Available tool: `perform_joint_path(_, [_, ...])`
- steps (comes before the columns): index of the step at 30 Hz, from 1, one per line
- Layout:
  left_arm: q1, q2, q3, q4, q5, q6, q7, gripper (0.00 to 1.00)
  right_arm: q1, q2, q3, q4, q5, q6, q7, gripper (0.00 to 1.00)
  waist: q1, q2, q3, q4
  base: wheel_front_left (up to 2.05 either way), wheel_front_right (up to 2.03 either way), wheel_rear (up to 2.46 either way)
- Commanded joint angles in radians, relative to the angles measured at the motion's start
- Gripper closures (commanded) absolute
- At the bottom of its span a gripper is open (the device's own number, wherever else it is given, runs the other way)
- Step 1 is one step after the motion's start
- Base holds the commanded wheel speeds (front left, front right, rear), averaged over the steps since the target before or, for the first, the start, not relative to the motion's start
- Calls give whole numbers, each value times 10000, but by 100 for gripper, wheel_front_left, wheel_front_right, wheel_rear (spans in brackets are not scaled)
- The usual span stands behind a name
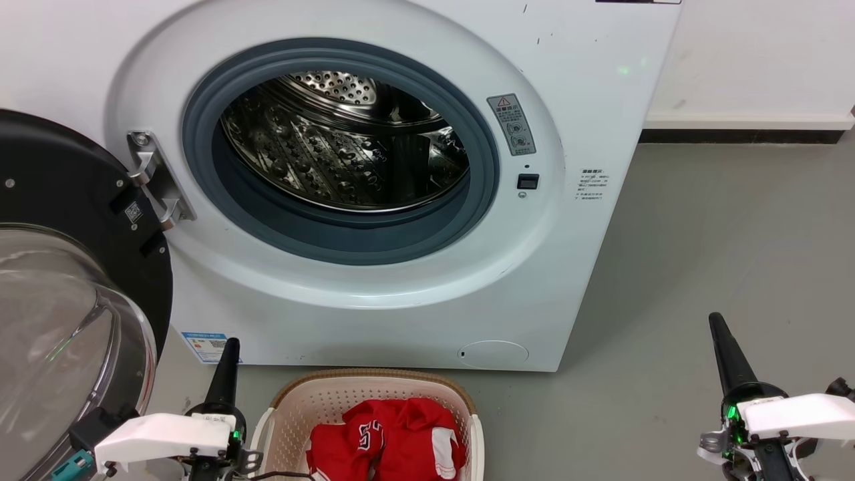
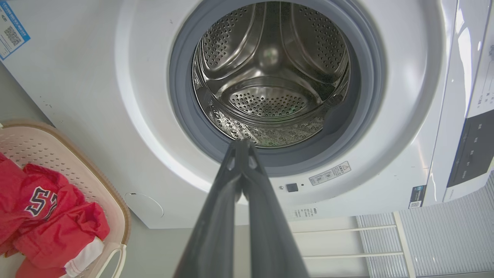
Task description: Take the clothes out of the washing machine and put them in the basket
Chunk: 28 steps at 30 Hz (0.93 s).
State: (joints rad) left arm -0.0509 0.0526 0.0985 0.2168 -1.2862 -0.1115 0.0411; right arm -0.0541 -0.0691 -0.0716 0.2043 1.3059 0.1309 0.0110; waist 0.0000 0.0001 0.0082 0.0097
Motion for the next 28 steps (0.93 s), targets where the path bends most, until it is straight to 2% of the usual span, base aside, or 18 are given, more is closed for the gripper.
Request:
perform_joint_path(1, [-227,-2,26,-23,-244,-45,53,100,-198,-66,-17,10,262,0,80,100,0,-1,-2,-3,0,0,0])
perform_joint_path(28, [-533,-26,143,220,-2461,-177,573,100,-507,-24,-129,307,2493,-2,638,100,0,-1,-35,-68,0,0,0])
